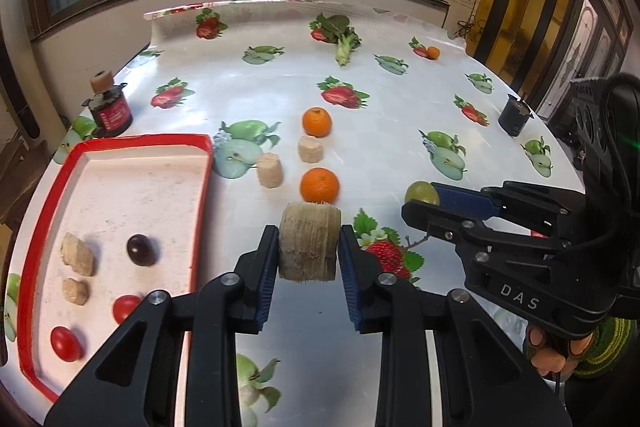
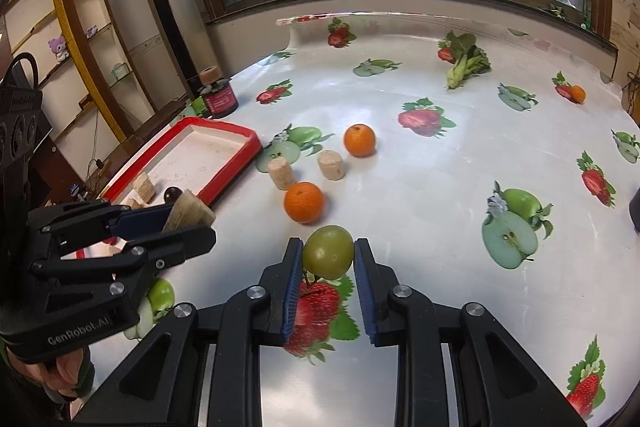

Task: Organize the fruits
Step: 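Carry the bread cube and grape in both grippers over the tray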

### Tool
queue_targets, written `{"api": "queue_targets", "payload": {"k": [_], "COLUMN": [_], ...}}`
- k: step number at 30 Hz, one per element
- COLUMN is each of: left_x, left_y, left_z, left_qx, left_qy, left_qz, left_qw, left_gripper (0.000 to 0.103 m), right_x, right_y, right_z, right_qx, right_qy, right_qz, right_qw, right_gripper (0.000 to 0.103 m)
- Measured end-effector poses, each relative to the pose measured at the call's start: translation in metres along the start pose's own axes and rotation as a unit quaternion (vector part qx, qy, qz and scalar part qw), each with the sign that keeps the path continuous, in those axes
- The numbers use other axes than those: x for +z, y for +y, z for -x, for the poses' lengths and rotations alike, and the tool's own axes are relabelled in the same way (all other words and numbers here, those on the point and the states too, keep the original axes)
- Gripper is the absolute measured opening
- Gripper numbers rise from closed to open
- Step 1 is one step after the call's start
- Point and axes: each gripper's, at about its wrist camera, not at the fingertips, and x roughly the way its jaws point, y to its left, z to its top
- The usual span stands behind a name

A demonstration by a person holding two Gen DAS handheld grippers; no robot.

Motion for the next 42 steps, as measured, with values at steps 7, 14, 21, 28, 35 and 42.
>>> {"api": "queue_targets", "payload": {"k": [7, 14, 21, 28, 35, 42], "left_x": [-0.004, -0.006, -0.005, -0.006, -0.007, -0.007], "left_y": [0.019, 0.03, 0.04, 0.052, 0.068, 0.084], "left_z": [0.009, 0.015, 0.019, 0.02, 0.022, 0.022], "left_qx": [0.007, 0.009, 0.011, 0.017, 0.025, 0.028], "left_qy": [-0.006, -0.011, -0.013, -0.012, -0.013, -0.013], "left_qz": [0.012, 0.016, 0.023, 0.03, 0.039, 0.05], "left_qw": [0.9999, 0.9998, 0.9996, 0.9993, 0.9988, 0.9983], "left_gripper": [0.027, 0.027, 0.027, 0.027, 0.027, 0.027], "right_x": [0.003, 0.007, 0.012, 0.016, 0.023, 0.03], "right_y": [0.019, 0.035, 0.046, 0.057, 0.069, 0.083], "right_z": [-0.005, -0.007, -0.01, -0.014, -0.021, -0.029], "right_qx": [0.008, 0.013, 0.016, 0.023, 0.03, 0.036], "right_qy": [0.003, 0.0, 0.0, 0.001, 0.002, 0.002], "right_qz": [0.014, 0.025, 0.035, 0.043, 0.05, 0.061], "right_qw": [1.0, 1.0, 0.999, 0.999, 0.998, 0.997], "right_gripper": [0.026, 0.026, 0.026, 0.026, 0.026, 0.026]}}
